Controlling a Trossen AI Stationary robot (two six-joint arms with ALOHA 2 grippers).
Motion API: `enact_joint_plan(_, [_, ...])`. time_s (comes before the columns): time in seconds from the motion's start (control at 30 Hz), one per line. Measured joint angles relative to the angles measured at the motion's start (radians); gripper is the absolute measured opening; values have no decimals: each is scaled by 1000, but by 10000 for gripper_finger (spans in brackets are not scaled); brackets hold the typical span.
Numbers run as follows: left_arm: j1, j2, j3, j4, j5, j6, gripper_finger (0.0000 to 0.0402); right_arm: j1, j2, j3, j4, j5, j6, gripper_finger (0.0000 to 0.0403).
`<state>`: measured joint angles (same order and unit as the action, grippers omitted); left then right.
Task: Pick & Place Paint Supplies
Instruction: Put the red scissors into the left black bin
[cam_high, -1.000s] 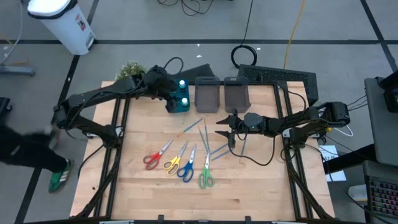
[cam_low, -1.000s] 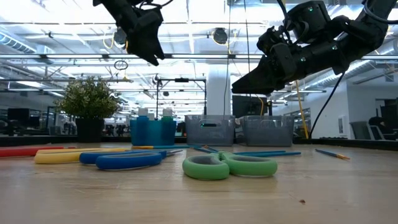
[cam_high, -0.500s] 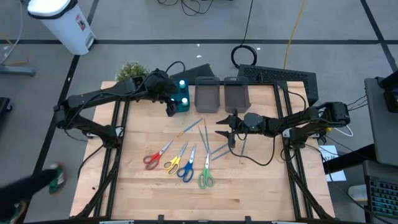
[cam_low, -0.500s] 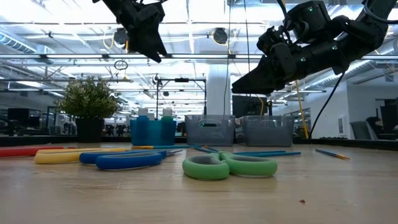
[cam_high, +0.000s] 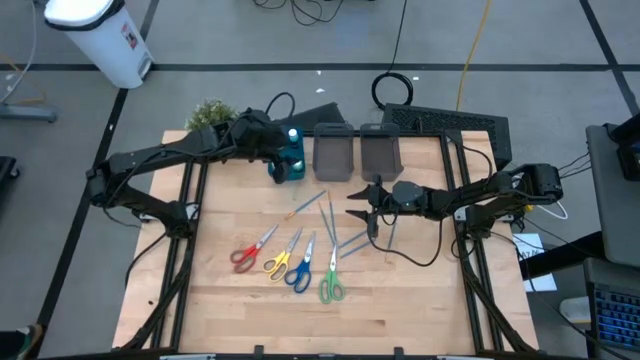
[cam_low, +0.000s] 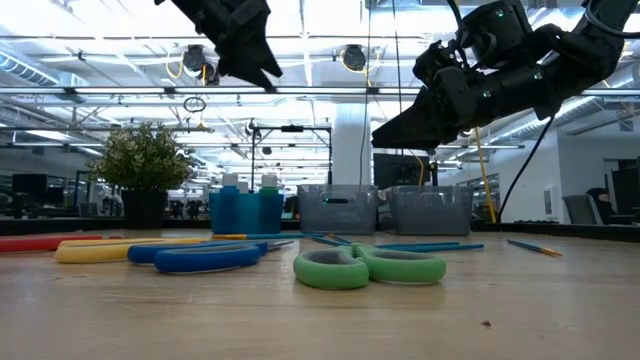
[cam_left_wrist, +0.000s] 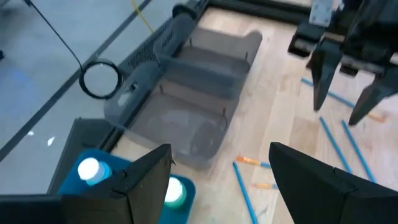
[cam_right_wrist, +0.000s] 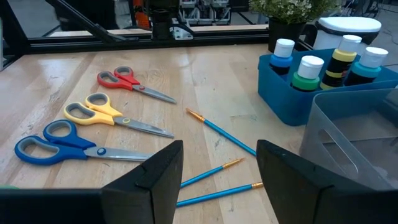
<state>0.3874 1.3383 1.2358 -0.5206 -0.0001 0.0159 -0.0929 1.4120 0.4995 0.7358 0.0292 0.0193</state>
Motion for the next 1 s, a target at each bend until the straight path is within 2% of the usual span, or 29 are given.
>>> enact_joint_plan(0.3, [-1,0,0,122,0,-21,280,0,0,0,1,0,0,196])
enact_joint_plan(0.67, [-1,0,0,261,0,-21,280,1,0,0,4,0,89,196])
enact_joint_plan(1.0, [-1,0,0,316,0,-21,280,1,0,0,107,-3,127,196])
